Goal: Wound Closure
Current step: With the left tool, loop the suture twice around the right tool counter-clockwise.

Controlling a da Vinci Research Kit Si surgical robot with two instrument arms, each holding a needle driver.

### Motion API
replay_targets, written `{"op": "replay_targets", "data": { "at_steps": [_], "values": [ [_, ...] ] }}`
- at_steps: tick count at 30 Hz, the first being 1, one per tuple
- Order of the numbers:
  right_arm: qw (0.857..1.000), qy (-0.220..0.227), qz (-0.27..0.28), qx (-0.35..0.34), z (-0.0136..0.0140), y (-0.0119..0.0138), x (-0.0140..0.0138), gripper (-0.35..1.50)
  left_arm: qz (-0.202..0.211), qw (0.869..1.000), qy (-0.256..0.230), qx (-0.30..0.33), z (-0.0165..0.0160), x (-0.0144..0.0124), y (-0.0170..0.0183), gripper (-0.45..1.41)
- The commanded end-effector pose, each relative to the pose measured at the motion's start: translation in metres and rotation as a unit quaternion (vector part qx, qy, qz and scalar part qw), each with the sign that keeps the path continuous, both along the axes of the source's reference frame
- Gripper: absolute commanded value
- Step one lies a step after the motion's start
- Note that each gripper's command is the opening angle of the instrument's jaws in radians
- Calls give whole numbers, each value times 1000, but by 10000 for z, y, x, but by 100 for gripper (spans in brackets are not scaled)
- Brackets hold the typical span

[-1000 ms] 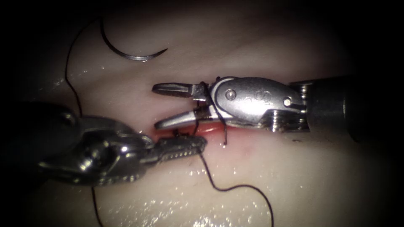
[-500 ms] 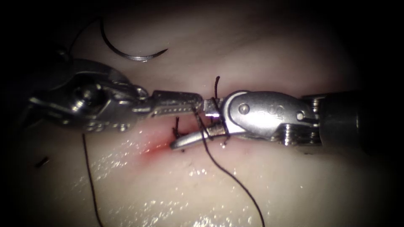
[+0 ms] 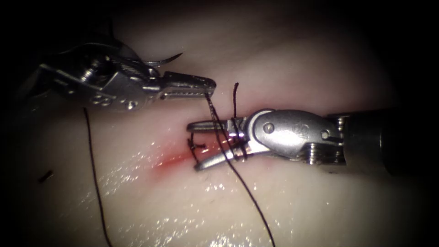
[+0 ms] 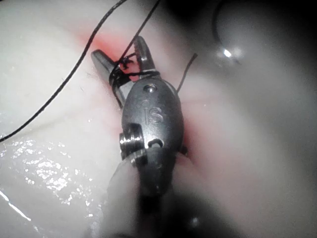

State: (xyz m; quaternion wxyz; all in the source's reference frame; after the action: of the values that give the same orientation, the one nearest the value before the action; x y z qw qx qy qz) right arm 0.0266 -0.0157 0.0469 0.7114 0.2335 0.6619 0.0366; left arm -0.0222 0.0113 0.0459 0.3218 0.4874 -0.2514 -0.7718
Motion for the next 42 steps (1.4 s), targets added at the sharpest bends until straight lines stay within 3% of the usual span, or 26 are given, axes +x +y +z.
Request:
{"op": "replay_targets", "data": {
  "at_steps": [1, 10, 21, 34, 38, 39, 42],
  "values": [
    [1000, 11, -4, 10, 2, 1, 5, 54, 2, 1000, -2, 0, 8, -4, 0, -45],
    [989, 106, -42, 89, 3, -4, -2, 44, 10, 1000, -5, 29, 39, 17, -23, -45],
    [974, 174, 27, 142, 5, 16, -5, 37, 36, 997, 15, 60, 73, 14, -72, -45],
    [966, 183, 82, 165, -9, 44, -11, 41, 49, 996, 11, 71, 81, 3, -91, -45],
    [945, 179, 153, 227, -14, 34, -9, 74, 38, 997, 17, 70, 90, -11, -102, -45],
    [937, 175, 184, 240, -18, 27, -9, 74, 28, 997, 12, 67, 93, -17, -106, -45],
    [931, 170, 213, 243, -21, 24, -13, 66, 20, 997, 8, 68, 95, -21, -109, -45]
  ]
}}
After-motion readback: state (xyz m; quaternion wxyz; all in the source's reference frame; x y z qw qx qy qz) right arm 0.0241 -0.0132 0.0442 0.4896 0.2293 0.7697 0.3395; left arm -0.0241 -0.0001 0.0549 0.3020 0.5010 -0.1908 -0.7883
